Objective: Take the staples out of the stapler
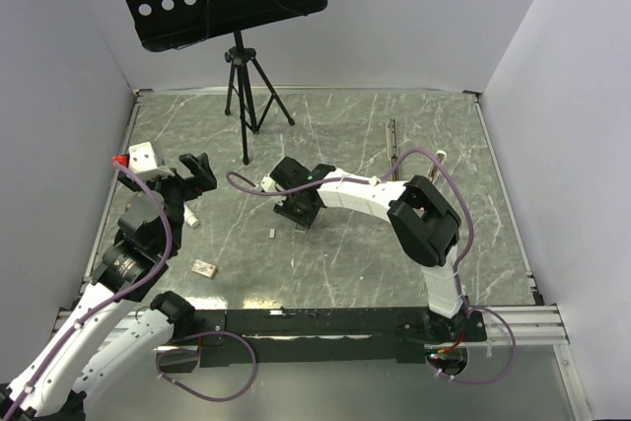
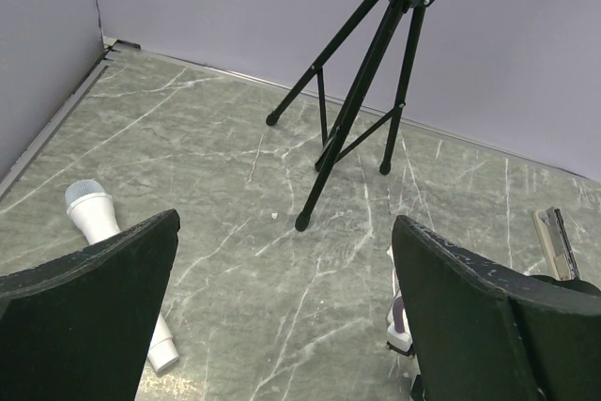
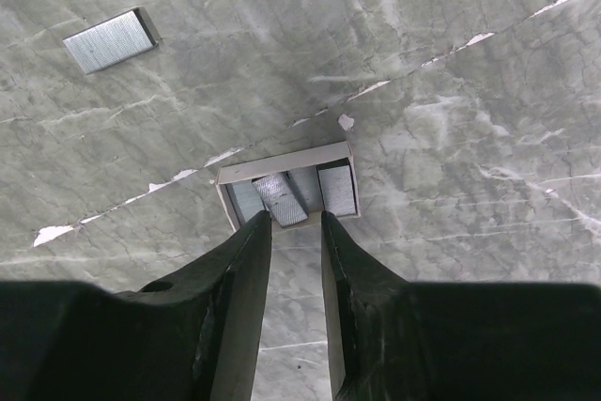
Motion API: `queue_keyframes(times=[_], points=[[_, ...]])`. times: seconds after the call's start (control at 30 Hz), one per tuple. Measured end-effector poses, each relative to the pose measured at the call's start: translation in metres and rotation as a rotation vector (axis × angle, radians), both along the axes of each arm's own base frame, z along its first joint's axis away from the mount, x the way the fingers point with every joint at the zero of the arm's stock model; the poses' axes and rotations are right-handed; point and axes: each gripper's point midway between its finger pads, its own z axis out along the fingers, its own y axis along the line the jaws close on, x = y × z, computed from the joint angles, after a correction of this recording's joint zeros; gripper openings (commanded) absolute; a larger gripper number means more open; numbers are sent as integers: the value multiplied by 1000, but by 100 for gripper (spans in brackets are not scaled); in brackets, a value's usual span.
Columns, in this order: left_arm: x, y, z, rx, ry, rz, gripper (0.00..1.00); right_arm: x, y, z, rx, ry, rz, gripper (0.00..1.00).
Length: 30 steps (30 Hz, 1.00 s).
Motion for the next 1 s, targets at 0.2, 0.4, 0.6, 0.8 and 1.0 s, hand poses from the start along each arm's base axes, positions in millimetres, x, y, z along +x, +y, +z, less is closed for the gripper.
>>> queue_keyframes(times=[0.2, 0.4, 0.6, 0.8, 1.0], points=[[0, 0, 0, 0, 0, 0, 99, 0, 0, 0, 2, -1, 0, 36], [0, 0, 0, 0, 1, 0, 100, 1, 1, 0, 3, -2, 0, 37], [0, 0, 0, 0, 0, 0, 99, 1, 1, 0, 5, -3, 0, 38], [0, 0, 0, 0, 1, 0, 99, 1, 1, 0, 4, -3, 0, 39], [0, 0, 0, 0, 1, 0, 99, 1, 1, 0, 4, -3, -1, 41]])
